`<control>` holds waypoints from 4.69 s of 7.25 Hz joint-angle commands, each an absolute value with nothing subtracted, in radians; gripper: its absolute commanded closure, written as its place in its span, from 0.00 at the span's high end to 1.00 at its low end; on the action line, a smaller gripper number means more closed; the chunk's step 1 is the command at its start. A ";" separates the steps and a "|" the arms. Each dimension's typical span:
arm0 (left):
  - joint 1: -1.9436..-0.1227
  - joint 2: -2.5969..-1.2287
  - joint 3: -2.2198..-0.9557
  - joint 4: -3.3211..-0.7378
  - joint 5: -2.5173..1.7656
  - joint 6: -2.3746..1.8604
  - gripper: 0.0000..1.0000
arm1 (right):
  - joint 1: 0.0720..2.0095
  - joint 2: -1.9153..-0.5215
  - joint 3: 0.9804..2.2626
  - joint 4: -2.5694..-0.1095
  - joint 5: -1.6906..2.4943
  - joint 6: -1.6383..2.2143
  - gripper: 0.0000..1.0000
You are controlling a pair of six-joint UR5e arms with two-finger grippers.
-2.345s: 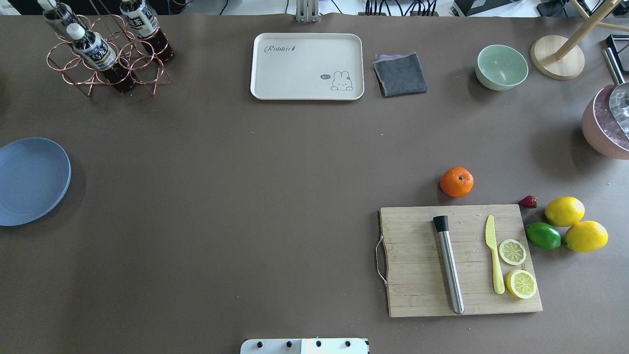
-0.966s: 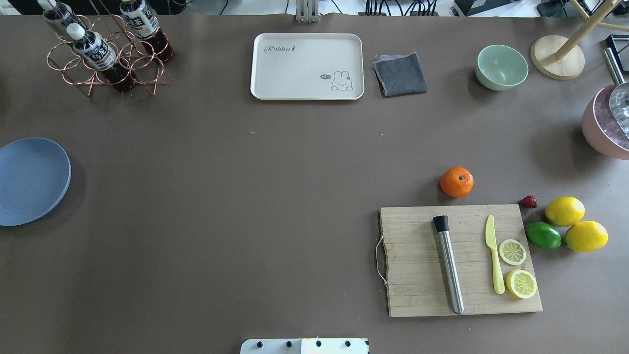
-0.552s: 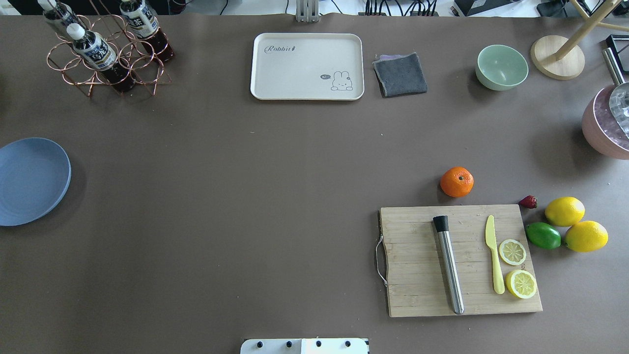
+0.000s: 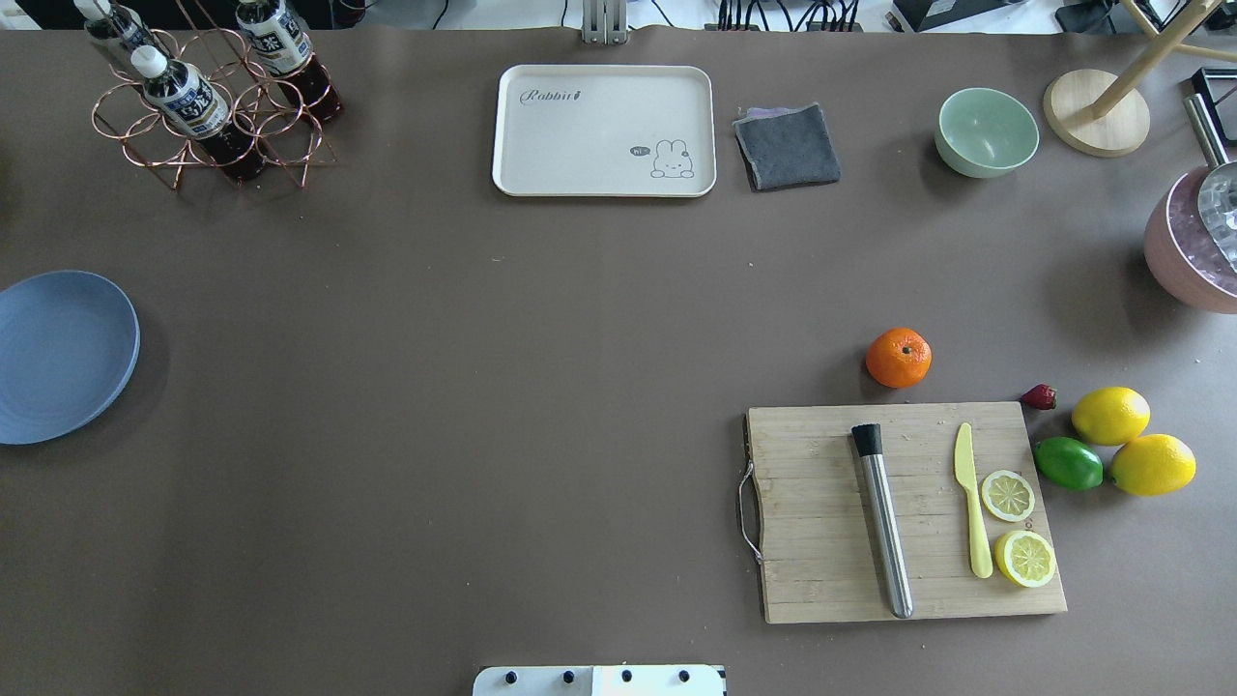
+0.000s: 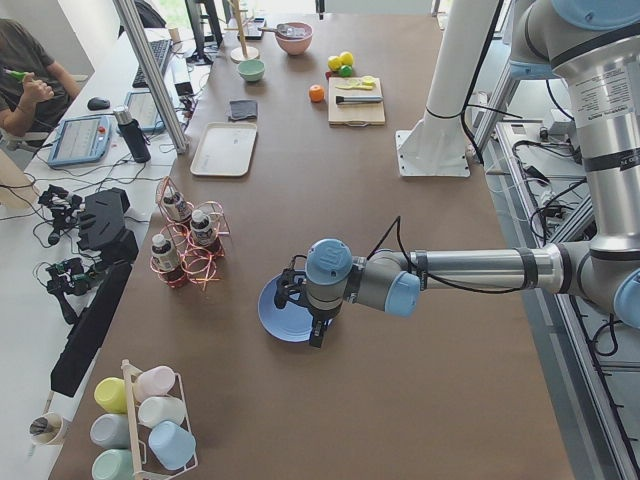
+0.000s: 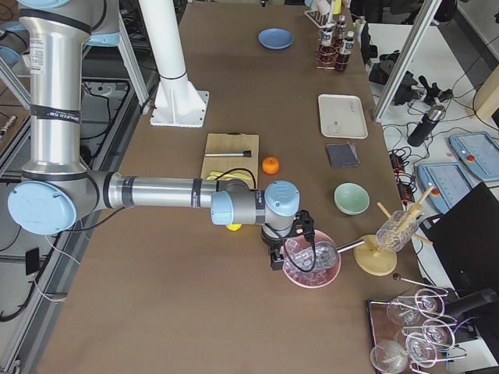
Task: Pick orange to plate
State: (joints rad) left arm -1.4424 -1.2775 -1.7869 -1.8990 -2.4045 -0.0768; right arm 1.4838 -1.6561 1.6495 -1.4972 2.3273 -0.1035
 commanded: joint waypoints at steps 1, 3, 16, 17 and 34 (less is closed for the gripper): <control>-1.445 -1.288 -1.795 -1.896 -2.408 -0.086 0.90 | 1.482 -1.657 1.651 -1.497 2.330 -0.103 1.00; -1.447 -1.299 -1.778 -1.905 -2.445 -0.077 0.95 | 1.482 -1.657 1.652 -1.497 2.330 -0.101 1.00; -1.278 -1.531 -1.284 -2.327 -2.338 -0.394 0.88 | 1.463 -1.664 1.660 -1.497 2.376 -0.101 1.00; -1.254 -1.531 -1.285 -2.332 -2.338 -0.417 0.88 | 1.463 -1.666 1.663 -1.497 2.376 -0.100 1.00; -0.664 -1.691 -1.833 -2.356 -2.064 -1.573 0.00 | 0.977 -1.490 1.884 -1.275 2.289 0.842 1.00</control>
State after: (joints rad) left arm -0.8107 -1.6192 -1.8110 -2.3614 -2.1907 -1.4304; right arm 1.0795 -1.5117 1.8876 -1.3620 2.3644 0.6855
